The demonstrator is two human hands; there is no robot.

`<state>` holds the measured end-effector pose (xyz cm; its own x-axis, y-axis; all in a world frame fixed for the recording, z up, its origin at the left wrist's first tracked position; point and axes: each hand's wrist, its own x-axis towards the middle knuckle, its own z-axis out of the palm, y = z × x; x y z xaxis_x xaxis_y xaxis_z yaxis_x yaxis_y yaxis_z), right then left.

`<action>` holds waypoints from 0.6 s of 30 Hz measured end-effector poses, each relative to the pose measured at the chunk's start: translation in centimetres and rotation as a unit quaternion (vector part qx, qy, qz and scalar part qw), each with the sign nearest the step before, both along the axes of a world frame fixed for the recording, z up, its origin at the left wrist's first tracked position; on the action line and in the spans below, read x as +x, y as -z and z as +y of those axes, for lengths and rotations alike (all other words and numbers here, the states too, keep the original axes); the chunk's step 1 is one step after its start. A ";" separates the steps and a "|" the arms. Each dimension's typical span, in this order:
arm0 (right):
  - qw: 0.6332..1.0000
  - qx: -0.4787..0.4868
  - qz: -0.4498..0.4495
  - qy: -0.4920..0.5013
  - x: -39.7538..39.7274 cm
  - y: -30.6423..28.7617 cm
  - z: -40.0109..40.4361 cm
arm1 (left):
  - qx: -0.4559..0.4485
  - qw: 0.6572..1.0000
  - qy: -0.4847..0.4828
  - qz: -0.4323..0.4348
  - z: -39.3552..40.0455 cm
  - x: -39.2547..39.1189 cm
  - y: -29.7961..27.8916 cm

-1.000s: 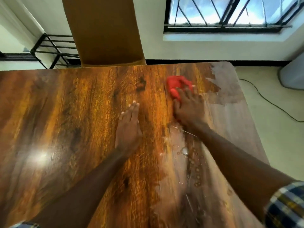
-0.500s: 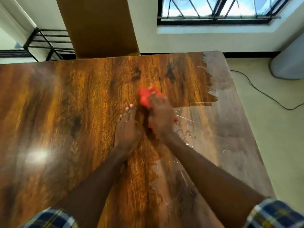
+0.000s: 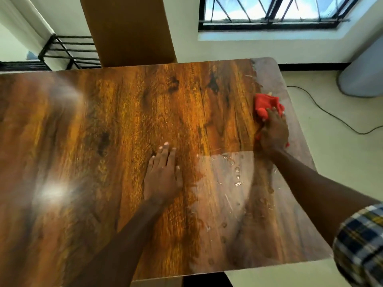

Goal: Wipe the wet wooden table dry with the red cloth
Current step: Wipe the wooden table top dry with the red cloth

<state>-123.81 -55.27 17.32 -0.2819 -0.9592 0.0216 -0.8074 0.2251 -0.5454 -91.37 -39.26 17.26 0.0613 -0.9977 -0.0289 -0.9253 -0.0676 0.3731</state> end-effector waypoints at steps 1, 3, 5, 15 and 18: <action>0.999 -0.017 -0.030 0.022 0.7 -1.0 0.4 | 0.014 1.000 -0.009 0.002 0.5 0.0 0.0; 0.992 -0.072 -0.099 0.038 4.7 -3.7 2.2 | 0.025 0.999 -0.011 0.023 0.8 0.4 -0.3; 0.985 -0.092 -0.147 0.002 10.6 -6.0 5.4 | 0.033 0.997 -0.018 0.060 0.3 1.0 -0.5; 0.962 0.003 0.028 -0.272 17.7 0.3 14.3 | 0.022 0.992 -0.070 0.099 0.2 1.6 -1.0; 0.988 0.000 0.008 -0.154 10.7 0.1 12.3 | 0.055 0.995 -0.051 0.072 0.2 1.8 -1.2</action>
<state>-113.11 -42.95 17.18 0.0243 -0.9994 0.0240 -0.8463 -0.0333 -0.5316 -89.53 -39.05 18.48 0.1501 -0.9768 -0.1528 -0.8486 -0.2066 0.4871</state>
